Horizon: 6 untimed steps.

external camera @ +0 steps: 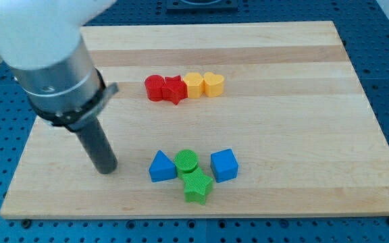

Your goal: Push the triangle into the green blocks

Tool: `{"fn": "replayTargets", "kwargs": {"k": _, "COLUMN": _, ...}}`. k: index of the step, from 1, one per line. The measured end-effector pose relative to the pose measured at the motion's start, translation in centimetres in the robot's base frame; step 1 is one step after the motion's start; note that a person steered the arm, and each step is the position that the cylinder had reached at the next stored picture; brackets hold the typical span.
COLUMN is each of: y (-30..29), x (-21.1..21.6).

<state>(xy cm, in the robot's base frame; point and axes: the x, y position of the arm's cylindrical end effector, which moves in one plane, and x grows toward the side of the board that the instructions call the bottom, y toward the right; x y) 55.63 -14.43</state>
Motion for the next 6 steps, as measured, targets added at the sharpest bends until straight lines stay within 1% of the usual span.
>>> {"fn": "replayTargets", "kwargs": {"k": 1, "y": 1.9, "x": 0.1}}
{"fn": "replayTargets", "kwargs": {"k": 2, "y": 6.2, "x": 0.1}}
{"fn": "replayTargets", "kwargs": {"k": 3, "y": 8.5, "x": 0.1}}
{"fn": "replayTargets", "kwargs": {"k": 4, "y": 8.5, "x": 0.1}}
{"fn": "replayTargets", "kwargs": {"k": 5, "y": 7.6, "x": -1.3}}
{"fn": "replayTargets", "kwargs": {"k": 6, "y": 8.2, "x": -4.5}}
